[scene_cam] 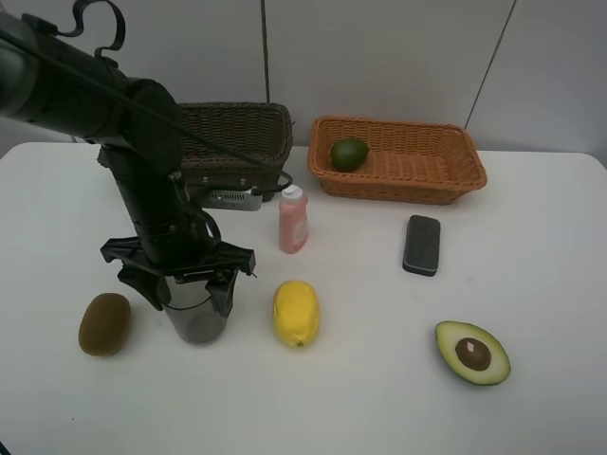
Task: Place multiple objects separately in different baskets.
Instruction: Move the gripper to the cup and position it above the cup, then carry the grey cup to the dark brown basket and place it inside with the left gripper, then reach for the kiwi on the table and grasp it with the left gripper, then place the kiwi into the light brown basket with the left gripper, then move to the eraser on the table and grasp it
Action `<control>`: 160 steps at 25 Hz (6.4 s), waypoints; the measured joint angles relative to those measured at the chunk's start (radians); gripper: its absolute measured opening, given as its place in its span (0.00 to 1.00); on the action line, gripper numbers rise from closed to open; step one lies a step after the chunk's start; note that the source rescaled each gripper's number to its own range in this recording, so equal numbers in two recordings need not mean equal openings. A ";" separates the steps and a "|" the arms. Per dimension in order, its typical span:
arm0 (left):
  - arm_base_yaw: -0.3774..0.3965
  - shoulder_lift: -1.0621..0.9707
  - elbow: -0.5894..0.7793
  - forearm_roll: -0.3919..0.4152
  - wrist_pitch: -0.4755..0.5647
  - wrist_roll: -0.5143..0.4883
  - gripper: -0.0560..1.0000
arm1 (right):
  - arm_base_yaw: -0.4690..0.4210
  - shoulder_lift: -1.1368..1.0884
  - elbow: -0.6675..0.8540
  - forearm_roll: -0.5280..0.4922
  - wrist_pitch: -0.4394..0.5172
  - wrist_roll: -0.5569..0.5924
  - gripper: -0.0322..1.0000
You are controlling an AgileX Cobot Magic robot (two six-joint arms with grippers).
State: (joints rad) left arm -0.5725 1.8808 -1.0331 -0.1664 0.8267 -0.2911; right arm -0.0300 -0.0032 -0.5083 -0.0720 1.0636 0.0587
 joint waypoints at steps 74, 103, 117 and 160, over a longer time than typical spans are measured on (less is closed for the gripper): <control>0.245 -0.546 -0.076 0.039 0.371 0.106 1.00 | 0.000 0.000 0.000 0.000 0.000 0.000 1.00; 0.245 -0.112 0.313 0.166 -0.151 -0.047 1.00 | 0.000 0.000 0.000 0.000 0.000 0.000 1.00; 0.245 -0.088 0.309 0.166 -0.074 -0.079 0.40 | 0.000 0.000 0.000 0.000 0.000 0.000 1.00; -0.006 0.770 -1.662 -0.086 0.182 0.160 0.99 | 0.000 0.000 0.000 0.000 0.000 0.000 1.00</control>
State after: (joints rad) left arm -0.5786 2.6511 -2.6953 -0.2520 1.0088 -0.1308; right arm -0.0300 -0.0032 -0.5083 -0.0720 1.0636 0.0587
